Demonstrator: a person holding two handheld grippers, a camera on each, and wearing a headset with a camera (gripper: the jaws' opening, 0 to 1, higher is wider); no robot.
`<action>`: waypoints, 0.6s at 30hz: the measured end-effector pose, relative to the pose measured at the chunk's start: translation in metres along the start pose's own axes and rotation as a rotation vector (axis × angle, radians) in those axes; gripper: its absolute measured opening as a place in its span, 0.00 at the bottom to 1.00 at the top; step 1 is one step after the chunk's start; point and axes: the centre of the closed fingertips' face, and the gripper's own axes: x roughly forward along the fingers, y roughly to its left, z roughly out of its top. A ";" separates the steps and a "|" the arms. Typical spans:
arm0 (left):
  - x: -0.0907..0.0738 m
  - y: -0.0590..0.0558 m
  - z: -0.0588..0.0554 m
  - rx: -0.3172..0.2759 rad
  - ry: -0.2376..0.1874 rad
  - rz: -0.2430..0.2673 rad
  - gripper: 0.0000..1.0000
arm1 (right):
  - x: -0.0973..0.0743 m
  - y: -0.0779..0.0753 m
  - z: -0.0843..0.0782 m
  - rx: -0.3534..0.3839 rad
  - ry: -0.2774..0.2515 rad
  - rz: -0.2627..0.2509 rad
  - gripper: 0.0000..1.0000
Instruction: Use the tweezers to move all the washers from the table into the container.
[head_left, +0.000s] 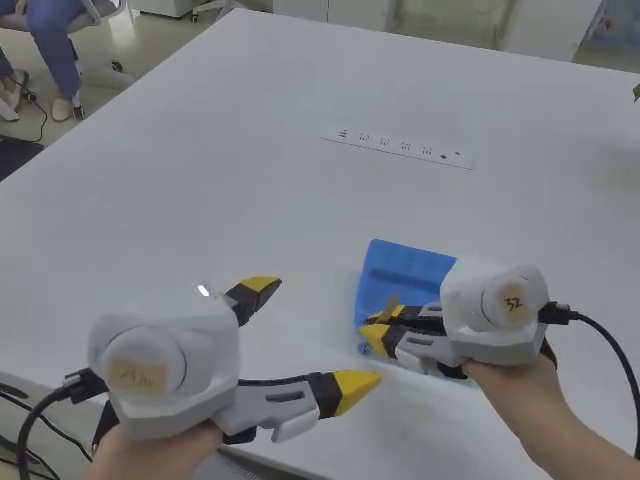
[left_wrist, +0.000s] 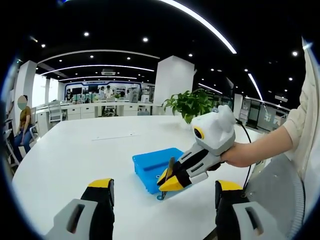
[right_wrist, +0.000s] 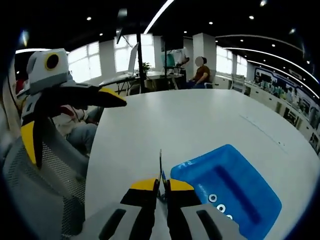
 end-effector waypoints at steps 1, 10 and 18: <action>0.000 0.000 0.000 0.001 0.000 0.000 0.84 | 0.000 -0.001 0.001 0.004 -0.001 0.001 0.03; -0.001 0.000 0.001 0.000 -0.004 0.001 0.84 | 0.005 -0.001 0.000 0.018 0.029 0.025 0.04; -0.001 0.001 0.002 -0.001 -0.008 0.005 0.84 | 0.006 -0.001 0.000 -0.014 0.058 0.035 0.03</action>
